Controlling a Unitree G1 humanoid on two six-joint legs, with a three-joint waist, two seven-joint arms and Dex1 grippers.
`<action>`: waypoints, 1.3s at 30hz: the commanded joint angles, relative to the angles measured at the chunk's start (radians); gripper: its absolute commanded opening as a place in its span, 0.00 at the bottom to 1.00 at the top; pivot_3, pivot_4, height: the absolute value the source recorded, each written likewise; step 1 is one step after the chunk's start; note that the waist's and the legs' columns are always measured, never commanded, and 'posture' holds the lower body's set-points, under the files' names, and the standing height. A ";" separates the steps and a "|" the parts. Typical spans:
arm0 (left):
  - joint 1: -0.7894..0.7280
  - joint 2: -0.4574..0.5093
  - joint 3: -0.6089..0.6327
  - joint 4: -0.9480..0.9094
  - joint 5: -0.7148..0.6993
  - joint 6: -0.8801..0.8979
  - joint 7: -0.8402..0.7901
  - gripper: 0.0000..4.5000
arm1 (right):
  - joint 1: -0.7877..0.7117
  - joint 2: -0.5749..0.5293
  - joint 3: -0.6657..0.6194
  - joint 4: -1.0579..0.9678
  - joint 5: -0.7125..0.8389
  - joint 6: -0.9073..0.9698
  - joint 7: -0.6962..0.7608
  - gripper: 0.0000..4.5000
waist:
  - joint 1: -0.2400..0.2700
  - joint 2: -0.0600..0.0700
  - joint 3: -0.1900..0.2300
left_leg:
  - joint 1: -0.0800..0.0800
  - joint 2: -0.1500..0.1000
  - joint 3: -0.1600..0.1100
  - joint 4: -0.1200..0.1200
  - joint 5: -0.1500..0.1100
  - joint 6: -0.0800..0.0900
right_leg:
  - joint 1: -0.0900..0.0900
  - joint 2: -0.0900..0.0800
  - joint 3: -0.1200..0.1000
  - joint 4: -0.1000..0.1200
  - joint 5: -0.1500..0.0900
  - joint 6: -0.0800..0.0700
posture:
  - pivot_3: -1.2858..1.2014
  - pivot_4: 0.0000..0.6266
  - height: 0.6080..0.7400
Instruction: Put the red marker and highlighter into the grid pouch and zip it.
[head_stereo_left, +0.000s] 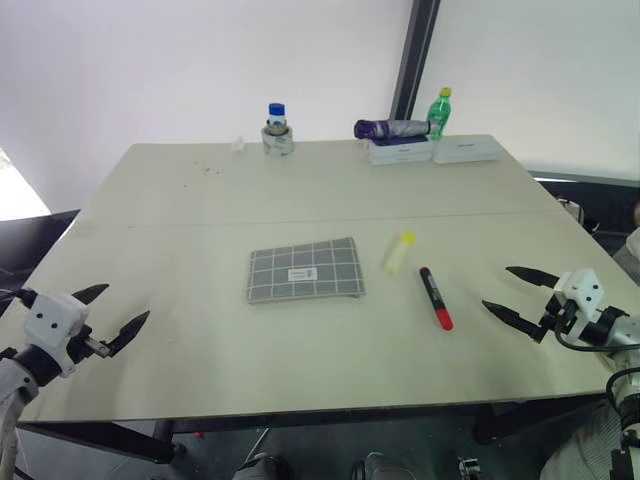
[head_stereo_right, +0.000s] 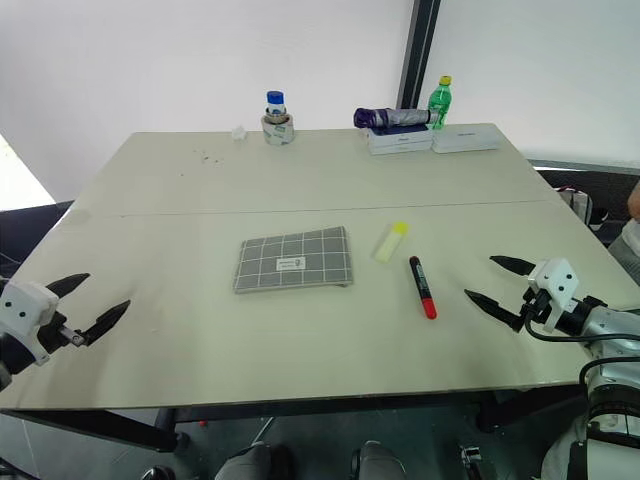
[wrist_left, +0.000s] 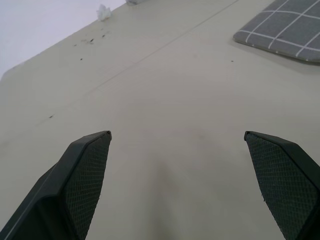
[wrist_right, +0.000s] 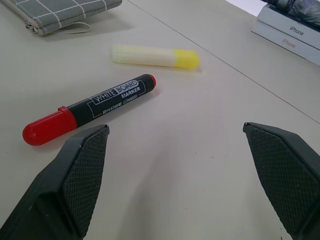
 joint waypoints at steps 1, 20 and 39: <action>-0.005 0.008 0.010 -0.038 0.011 -0.015 0.009 1.00 | -0.033 -0.003 -0.004 0.013 -0.003 -0.020 -0.009 0.99 | 0.000 0.000 0.000 | 0.000 0.000 0.000 0.000 0.000 0.000 | 0.000 0.000 0.000 0.000 0.000 0.000 | 0.52 0.24 1.00; -0.119 0.017 -0.061 0.059 0.090 -0.120 -0.007 1.00 | -0.044 0.017 0.005 -0.050 0.024 0.043 -0.030 0.99 | 0.000 0.001 0.001 | 0.000 0.000 0.002 0.000 0.000 0.001 | 0.003 0.000 0.000 0.000 0.002 0.003 | 0.52 0.24 1.00; -0.399 0.075 -0.325 0.370 0.454 -0.561 0.084 1.00 | -0.206 0.292 0.192 -0.250 -0.124 0.186 -0.346 0.01 | -0.002 0.001 0.001 | 0.000 0.000 0.002 0.000 0.001 0.000 | 0.002 0.001 0.000 0.002 0.002 0.003 | 0.52 0.24 1.00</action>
